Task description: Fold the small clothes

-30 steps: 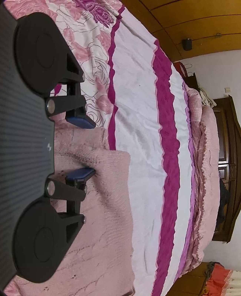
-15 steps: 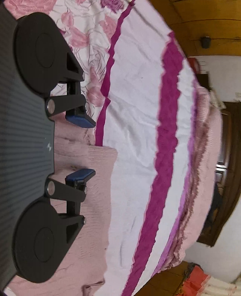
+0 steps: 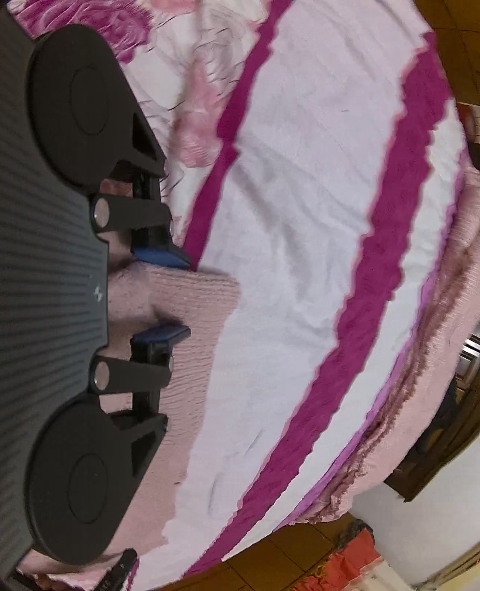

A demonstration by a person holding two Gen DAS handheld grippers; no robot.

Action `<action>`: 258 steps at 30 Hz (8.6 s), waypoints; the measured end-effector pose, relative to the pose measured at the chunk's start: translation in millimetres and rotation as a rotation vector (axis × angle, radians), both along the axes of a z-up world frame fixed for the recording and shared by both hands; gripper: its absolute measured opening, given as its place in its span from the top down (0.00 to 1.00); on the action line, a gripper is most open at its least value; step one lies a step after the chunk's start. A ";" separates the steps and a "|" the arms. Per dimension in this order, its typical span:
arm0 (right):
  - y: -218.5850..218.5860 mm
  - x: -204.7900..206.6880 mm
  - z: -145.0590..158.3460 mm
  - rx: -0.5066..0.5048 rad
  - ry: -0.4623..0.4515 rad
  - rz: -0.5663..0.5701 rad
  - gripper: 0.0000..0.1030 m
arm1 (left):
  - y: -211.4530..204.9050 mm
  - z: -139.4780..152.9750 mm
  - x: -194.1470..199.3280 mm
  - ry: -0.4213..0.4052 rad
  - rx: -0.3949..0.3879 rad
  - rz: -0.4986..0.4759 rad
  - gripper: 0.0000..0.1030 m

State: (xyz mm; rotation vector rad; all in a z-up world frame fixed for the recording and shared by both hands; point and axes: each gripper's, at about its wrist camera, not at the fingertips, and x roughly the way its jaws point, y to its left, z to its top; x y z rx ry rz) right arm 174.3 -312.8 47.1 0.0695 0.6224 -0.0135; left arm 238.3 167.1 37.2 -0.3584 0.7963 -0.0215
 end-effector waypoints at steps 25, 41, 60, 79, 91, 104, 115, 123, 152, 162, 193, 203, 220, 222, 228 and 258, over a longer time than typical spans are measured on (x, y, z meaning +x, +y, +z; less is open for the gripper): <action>27.2 -61.7 -1.1 0.109 -0.087 0.000 0.54 | 5.0 -7.5 11.6 -0.002 -0.119 -0.017 0.54; 27.4 -61.5 -18.9 0.075 -0.120 -0.003 0.54 | -24.4 -10.2 11.3 -0.050 0.197 -0.001 0.68; -13.6 -123.1 -10.7 0.335 -0.154 -0.226 0.53 | -36.2 36.4 -146.6 0.003 0.235 0.005 0.48; -35.8 -131.9 -40.2 0.629 -0.045 -0.141 0.32 | -68.5 27.2 -179.7 0.087 0.218 0.048 0.36; -28.7 -108.5 -40.4 0.714 -0.059 -0.064 0.32 | -72.9 19.1 -175.7 0.097 0.221 0.049 0.35; -35.0 -113.9 -57.6 0.824 -0.144 -0.064 0.68 | -71.4 17.7 -176.3 0.096 0.212 0.054 0.35; -33.0 -112.1 -61.0 0.840 -0.140 -0.110 0.66 | -68.3 15.9 -177.5 0.096 0.195 0.056 0.35; -33.0 -106.8 -58.9 0.818 -0.129 -0.131 0.73 | -66.4 17.1 -178.6 0.095 0.187 0.059 0.35; 135.4 -82.0 86.1 0.196 -0.249 0.114 0.76 | 3.6 56.6 -244.8 0.015 0.192 0.156 0.35; 271.8 -57.9 28.6 -0.002 -0.043 0.404 0.76 | 43.1 45.6 -266.2 0.031 0.156 0.232 0.35; 332.6 -108.8 40.4 0.022 -0.124 0.535 0.59 | 83.7 45.5 -284.2 -0.002 0.109 0.263 0.35; 258.8 -132.7 60.6 0.140 -0.174 0.370 0.59 | 33.4 83.8 -246.0 -0.129 0.070 0.065 0.35; 192.5 -107.8 17.1 0.229 -0.070 0.148 0.59 | -32.9 26.8 -142.7 -0.039 0.200 -0.016 0.45; 194.6 -108.3 15.3 0.249 -0.065 0.182 0.57 | -25.7 19.6 -145.1 -0.042 0.197 -0.004 0.44; 191.6 -104.9 14.2 0.272 -0.060 0.192 0.47 | -6.9 20.7 -150.5 -0.045 0.107 -0.016 0.43; 148.7 -74.1 42.4 0.671 0.022 0.382 0.55 | 6.7 17.7 -156.9 -0.078 -0.437 -0.130 0.54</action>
